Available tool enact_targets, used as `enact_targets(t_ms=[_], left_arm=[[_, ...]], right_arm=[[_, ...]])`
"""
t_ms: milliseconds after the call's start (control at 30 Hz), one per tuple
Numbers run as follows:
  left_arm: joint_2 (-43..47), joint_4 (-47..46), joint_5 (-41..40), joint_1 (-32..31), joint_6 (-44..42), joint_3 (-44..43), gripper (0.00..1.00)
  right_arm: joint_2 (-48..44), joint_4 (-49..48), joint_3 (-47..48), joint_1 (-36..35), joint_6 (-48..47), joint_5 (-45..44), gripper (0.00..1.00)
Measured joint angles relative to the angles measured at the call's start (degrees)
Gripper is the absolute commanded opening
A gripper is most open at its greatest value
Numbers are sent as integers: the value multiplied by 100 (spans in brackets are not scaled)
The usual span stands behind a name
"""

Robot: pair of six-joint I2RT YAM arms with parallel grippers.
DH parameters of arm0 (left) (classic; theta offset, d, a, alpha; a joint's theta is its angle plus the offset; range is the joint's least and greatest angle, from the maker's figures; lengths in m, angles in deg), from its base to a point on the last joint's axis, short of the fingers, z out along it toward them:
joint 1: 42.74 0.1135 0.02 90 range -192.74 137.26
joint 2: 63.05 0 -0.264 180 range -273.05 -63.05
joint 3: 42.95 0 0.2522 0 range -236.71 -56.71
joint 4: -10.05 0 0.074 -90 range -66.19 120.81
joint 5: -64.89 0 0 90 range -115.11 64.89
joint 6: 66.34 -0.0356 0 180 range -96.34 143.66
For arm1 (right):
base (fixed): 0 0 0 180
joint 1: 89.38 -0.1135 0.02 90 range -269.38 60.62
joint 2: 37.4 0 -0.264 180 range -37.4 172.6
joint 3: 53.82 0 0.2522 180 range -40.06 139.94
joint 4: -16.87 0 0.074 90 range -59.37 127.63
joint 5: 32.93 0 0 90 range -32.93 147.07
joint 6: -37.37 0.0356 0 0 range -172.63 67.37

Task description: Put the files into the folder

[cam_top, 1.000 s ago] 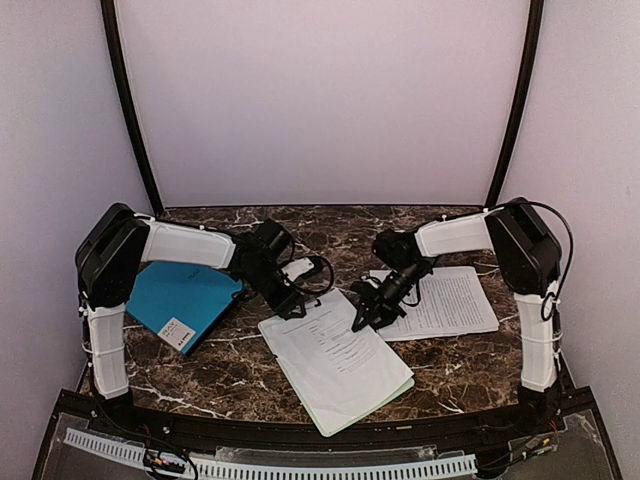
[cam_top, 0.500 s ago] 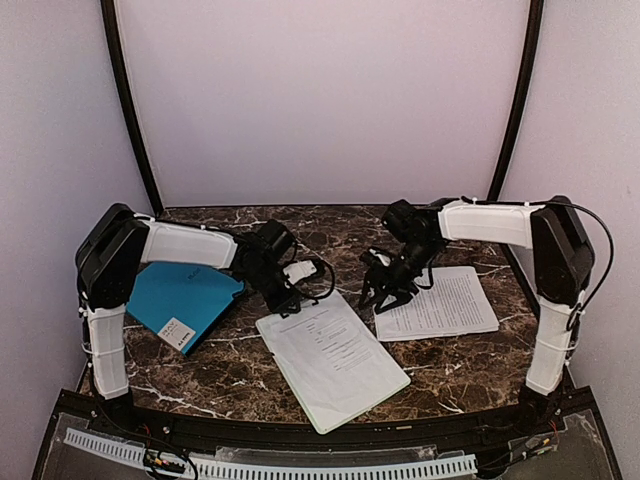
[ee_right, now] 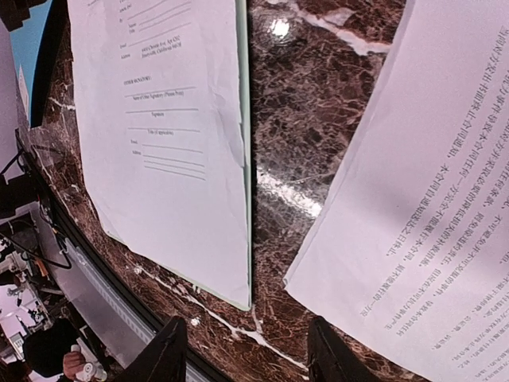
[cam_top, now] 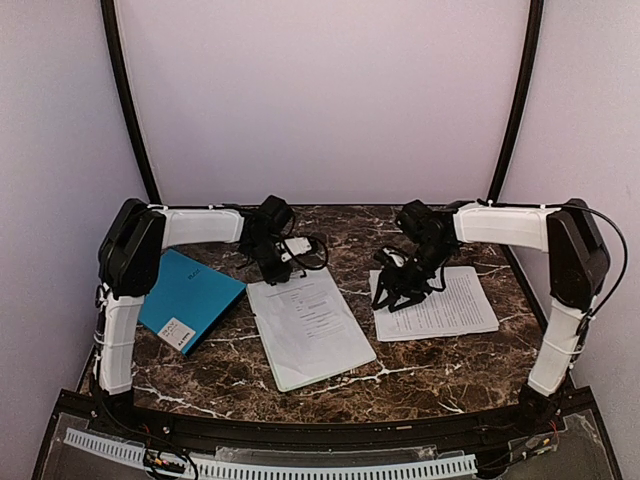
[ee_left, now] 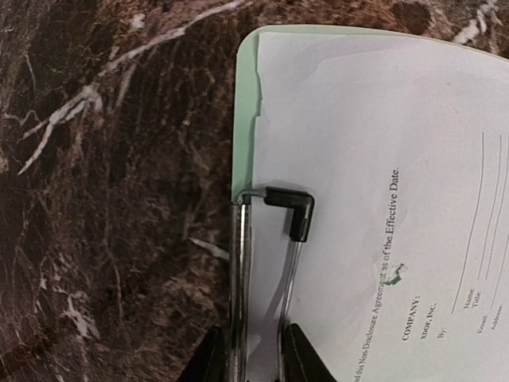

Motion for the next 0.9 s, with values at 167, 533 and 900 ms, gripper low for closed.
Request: enact_targets(t_ms=[167,533,900], left_arm=[[-680,87,-313,164,-566,-1082,31],[-2011,-999,-1508,592,-1523,-3005,74],[706,-2100,-2341,555,579,42,99]], right_arm=[[-101,-190,-184,236,-59,-170,50],[-870,-800,-634,466,-55,-925,54],[-1040,-1478,-911,444,-153,-1198,77]])
